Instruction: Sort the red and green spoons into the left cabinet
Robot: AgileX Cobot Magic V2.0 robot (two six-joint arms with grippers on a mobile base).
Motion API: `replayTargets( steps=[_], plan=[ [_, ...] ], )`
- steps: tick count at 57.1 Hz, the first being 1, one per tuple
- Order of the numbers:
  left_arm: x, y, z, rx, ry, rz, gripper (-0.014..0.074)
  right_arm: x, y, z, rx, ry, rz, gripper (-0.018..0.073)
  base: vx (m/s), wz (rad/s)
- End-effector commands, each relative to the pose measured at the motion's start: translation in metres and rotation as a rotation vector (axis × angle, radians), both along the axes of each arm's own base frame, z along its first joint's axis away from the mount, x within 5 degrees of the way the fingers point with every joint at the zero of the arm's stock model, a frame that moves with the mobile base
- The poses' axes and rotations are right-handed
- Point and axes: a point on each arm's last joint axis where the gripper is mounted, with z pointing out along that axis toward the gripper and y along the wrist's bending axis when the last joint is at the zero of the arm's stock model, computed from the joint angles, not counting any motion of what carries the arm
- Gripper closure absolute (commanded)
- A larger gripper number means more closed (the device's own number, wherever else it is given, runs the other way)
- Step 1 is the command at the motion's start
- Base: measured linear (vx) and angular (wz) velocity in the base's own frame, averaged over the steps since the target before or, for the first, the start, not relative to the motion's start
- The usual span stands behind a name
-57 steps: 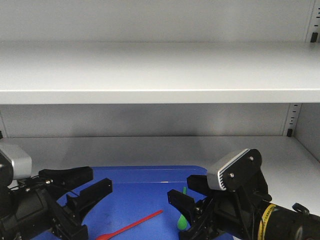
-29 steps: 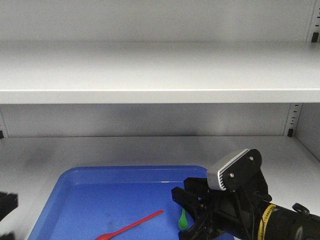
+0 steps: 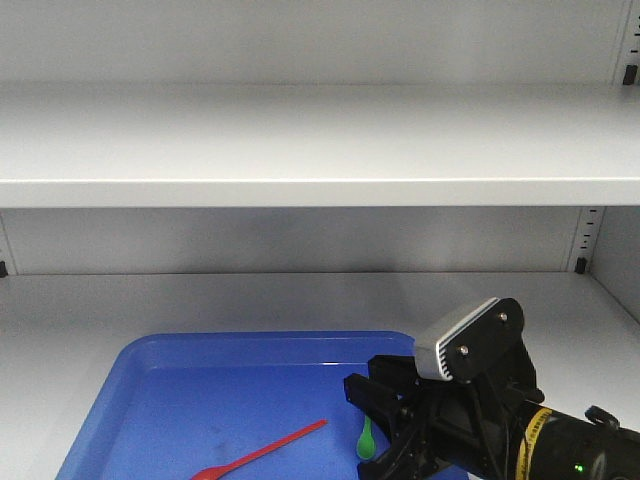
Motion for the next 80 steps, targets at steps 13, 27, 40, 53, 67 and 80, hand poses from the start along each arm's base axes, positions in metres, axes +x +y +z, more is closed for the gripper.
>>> replayTargets(
  steps=[13,27,40,53,67,80],
  plan=[
    [-0.022,-0.001,-0.022,-0.064,-0.156,0.006,0.0603,-0.002,0.002,0.021,0.068,-0.071,0.028,0.0327,0.00,0.00],
    [-0.026,-0.002,-0.021,0.028,-0.178,-0.019,0.0603,-0.002,0.002,0.021,0.066,-0.070,0.027,0.0328,0.00,0.00],
    [-0.026,-0.005,-0.022,0.063,-0.173,-0.065,0.0603,-0.002,0.002,0.021,0.067,-0.070,0.027,0.0328,0.00,0.00],
    [-0.026,-0.005,-0.022,0.063,-0.169,-0.065,0.0603,-0.002,0.002,0.021,0.067,-0.070,0.027,0.0328,0.00,0.00],
    [-0.026,-0.005,-0.022,0.063,-0.169,-0.065,0.0603,-0.002,0.002,0.021,0.064,-0.072,0.029,0.0328,0.00,0.00],
    [-0.026,-0.005,-0.022,0.063,-0.169,-0.065,0.0603,-0.002,0.002,0.021,0.064,-0.072,0.029,0.0328,0.00,0.00]
  ],
)
